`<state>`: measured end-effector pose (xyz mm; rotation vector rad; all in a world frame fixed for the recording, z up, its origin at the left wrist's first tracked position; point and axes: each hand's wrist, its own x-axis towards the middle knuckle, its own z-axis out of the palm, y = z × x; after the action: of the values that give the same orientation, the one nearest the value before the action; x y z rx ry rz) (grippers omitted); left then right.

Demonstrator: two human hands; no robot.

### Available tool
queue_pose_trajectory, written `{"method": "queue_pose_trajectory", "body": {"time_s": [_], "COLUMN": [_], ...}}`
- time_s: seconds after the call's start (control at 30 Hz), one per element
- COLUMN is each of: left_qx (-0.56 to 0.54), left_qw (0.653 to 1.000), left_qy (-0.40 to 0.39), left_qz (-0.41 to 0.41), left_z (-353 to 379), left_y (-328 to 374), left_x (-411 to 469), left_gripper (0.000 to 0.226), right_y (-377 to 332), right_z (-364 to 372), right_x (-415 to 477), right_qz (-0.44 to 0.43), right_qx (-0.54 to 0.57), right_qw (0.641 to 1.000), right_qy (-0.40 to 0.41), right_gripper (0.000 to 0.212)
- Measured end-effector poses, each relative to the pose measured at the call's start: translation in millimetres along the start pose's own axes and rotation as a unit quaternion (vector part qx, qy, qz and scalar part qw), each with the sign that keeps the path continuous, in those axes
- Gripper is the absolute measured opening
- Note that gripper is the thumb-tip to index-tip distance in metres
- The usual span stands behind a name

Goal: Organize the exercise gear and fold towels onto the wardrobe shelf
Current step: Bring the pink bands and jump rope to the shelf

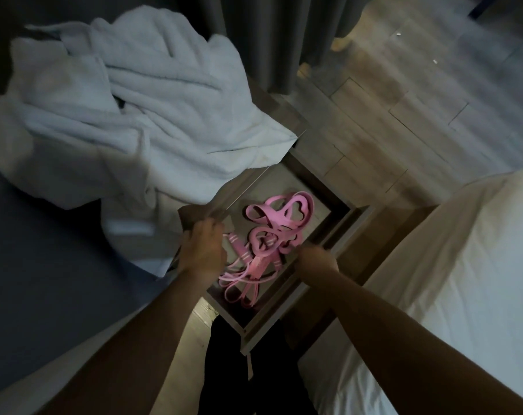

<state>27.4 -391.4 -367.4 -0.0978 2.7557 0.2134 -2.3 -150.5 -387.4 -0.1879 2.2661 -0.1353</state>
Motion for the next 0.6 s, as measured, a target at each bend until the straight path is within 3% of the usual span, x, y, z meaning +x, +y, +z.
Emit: {"method": "queue_pose_trajectory", "body": {"time_s": [0.13,0.33,0.5,0.6], "left_qx": [-0.067,-0.116,-0.119,-0.139], "left_qw": [0.996,0.992,0.989,0.982], "left_qy": [-0.047,-0.055,-0.06,-0.079], "left_qz": [0.022,0.003,-0.06,-0.104], "left_z": [27,74,101,116], "left_y": [32,50,48,46], "left_x": [29,97,135,148], "left_gripper": [0.048,0.053,0.052,0.047], "right_y": [11,30,38,41], "right_z": [-16,-9,11,22], "right_x": [42,114,154,166], "right_qz": [0.095,0.167,0.214,0.228], "right_qx": [0.209,0.414,0.453,0.442], "right_qw": [0.971,0.889,0.855,0.858], "right_qy": [0.06,0.103,0.133,0.13], "right_gripper": [0.04,0.056,0.034,0.025]}}
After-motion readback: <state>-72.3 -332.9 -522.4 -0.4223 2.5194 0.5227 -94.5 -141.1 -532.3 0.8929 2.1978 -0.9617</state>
